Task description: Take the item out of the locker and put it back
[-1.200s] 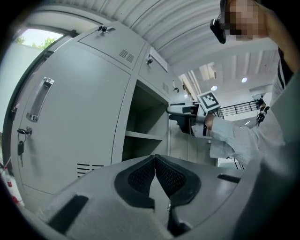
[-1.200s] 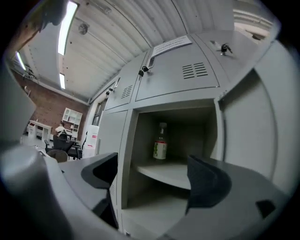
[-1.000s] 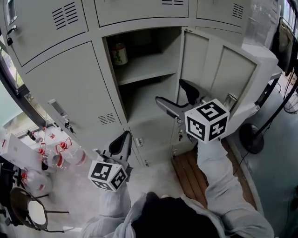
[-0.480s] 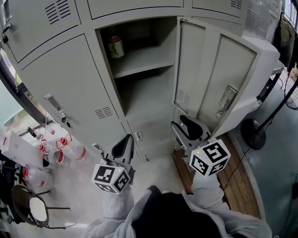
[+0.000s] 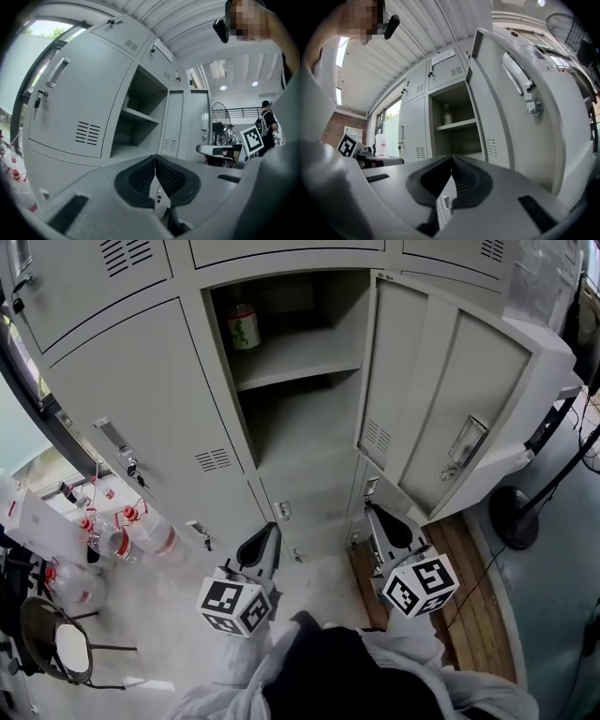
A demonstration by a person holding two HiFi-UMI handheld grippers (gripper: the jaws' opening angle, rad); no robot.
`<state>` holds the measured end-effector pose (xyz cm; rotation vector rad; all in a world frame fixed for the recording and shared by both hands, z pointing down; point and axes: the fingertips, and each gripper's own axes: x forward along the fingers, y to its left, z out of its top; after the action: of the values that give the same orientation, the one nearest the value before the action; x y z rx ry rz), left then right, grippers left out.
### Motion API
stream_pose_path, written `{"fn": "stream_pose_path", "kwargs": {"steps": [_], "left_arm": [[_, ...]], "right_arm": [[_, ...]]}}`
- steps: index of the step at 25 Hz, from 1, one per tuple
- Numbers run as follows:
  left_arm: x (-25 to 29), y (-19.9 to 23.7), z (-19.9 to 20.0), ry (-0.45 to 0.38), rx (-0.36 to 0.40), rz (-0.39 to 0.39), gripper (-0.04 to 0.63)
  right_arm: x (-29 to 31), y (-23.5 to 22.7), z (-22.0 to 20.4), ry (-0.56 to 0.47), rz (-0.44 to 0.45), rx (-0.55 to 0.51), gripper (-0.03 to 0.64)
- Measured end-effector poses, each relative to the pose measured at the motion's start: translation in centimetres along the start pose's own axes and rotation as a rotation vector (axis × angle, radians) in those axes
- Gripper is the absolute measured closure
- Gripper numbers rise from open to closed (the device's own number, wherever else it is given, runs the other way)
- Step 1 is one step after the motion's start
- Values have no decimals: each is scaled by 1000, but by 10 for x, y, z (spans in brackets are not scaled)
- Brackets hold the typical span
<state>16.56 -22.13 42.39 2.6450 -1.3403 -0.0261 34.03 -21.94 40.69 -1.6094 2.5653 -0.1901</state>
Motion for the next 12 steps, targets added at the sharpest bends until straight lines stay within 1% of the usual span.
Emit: {"fn": "stream_pose_path", "kwargs": {"steps": [7, 12], "left_arm": [[-2, 5, -7, 11, -16, 22, 587], [0, 8, -6, 14, -16, 26, 587]], "right_arm": [[7, 1, -7, 49, -10, -51, 618], [9, -2, -2, 46, -21, -46, 618]]}}
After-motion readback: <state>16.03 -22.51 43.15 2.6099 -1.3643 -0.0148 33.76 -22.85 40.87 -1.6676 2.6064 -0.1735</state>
